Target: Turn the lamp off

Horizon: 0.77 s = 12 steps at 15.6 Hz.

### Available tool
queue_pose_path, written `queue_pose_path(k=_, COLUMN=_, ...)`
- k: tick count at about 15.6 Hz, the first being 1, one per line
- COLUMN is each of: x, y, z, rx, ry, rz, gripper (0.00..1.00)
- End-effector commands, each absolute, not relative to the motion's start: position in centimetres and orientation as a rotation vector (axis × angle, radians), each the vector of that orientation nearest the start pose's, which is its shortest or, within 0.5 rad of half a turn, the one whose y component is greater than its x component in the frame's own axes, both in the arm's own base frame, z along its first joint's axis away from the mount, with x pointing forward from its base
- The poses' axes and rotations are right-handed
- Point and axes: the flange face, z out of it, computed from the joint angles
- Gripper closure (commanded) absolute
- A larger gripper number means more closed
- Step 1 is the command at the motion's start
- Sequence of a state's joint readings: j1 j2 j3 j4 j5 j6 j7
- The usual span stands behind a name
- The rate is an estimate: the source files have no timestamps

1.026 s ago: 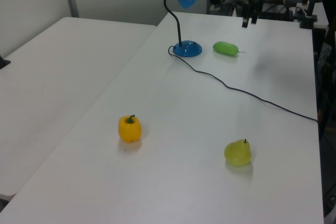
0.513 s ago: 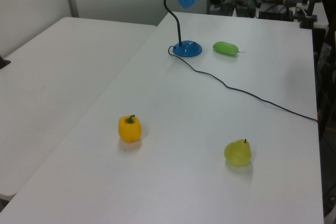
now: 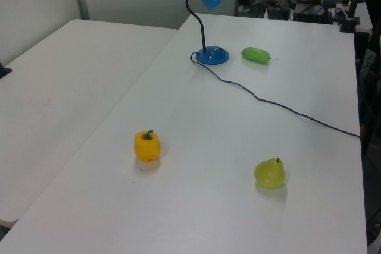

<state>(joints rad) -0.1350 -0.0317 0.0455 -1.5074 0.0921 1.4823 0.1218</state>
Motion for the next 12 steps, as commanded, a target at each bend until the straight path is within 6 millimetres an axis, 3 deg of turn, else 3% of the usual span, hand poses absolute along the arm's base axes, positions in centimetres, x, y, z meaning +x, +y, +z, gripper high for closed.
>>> queue_pose_path(k=1, x=54.5, y=0.4, z=64.3, rx=-3.085, ry=0.145, rz=-0.084, gripper=0.00)
queue_pose_path(k=5, x=55.3, y=1.7, z=62.7, rx=-3.089, ry=-0.136, rz=-0.144, gripper=0.00)
queue_pose_path(k=8, x=55.9, y=1.1, z=61.9, rx=-3.083, ry=-0.270, rz=-0.198, gripper=0.00)
queue_pose_path(k=12, x=55.8, y=0.2, z=62.2, rx=-3.072, ry=-0.251, rz=-0.207, gripper=0.00)
